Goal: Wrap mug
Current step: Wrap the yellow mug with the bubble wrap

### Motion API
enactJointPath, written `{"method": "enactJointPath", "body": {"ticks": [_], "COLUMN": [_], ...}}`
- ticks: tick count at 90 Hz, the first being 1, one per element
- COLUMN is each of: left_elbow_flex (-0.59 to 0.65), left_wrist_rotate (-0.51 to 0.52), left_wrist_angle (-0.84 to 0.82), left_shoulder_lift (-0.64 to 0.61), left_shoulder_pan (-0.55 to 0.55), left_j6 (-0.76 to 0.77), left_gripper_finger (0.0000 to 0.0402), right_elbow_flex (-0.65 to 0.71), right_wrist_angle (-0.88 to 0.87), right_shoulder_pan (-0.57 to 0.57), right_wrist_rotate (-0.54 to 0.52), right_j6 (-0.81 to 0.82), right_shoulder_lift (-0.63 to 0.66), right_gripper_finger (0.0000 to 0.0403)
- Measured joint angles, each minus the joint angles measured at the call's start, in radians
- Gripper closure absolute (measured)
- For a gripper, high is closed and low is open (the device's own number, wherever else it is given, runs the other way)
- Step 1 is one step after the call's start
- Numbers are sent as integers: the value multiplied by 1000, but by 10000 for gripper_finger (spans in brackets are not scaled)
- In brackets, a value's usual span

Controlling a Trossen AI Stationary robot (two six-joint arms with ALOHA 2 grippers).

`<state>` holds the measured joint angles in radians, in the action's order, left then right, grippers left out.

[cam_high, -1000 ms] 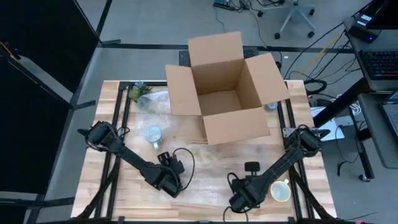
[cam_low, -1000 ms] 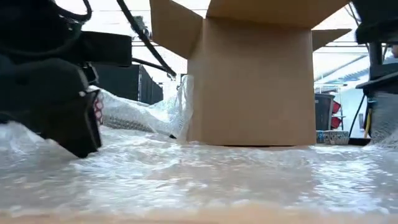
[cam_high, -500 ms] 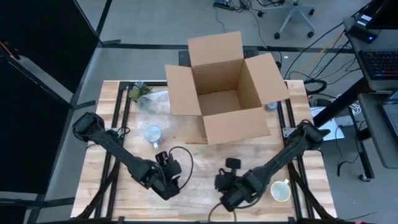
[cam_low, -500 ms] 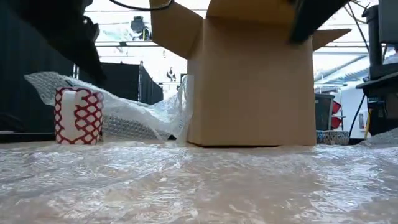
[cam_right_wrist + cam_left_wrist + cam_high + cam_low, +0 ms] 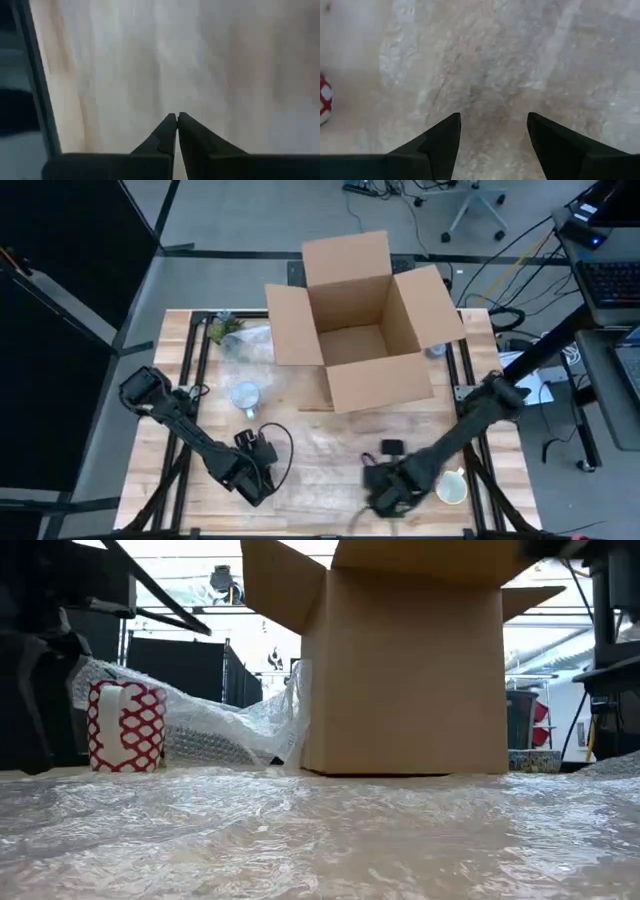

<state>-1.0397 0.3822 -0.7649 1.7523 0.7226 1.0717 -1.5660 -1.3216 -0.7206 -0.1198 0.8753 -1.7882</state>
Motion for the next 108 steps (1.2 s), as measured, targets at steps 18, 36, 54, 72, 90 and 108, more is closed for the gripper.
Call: {"method": "enactJointPath", "body": {"ticks": [18, 36, 54, 72, 90, 108], "left_elbow_flex": [0, 0, 0, 0, -1, -1], "left_wrist_rotate": [38, 46, 45, 45, 45, 45], "left_wrist_angle": [9, 34, 59, 78, 77, 77], "left_shoulder_lift": [0, 0, 0, -1, -1, -1], "left_shoulder_pan": [-1, -1, -1, -1, -3, -3], "left_j6": [-4, -5, -34, -38, -38, -37], "left_gripper_finger": [183, 183, 183, 183, 183, 183], "right_elbow_flex": [30, 86, 198, 270, 396, 558], "right_wrist_angle": [-147, -181, -181, -60, 43, 271], "right_shoulder_pan": [-95, -174, -258, -350, -389, -380], "right_wrist_rotate": [8, 26, 101, 92, 93, 94], "right_j6": [251, 371, 516, 653, 692, 690], "right_shoulder_lift": [146, 180, 207, 270, 275, 274], "right_gripper_finger": [380, 285, 182, 157, 166, 169]}}
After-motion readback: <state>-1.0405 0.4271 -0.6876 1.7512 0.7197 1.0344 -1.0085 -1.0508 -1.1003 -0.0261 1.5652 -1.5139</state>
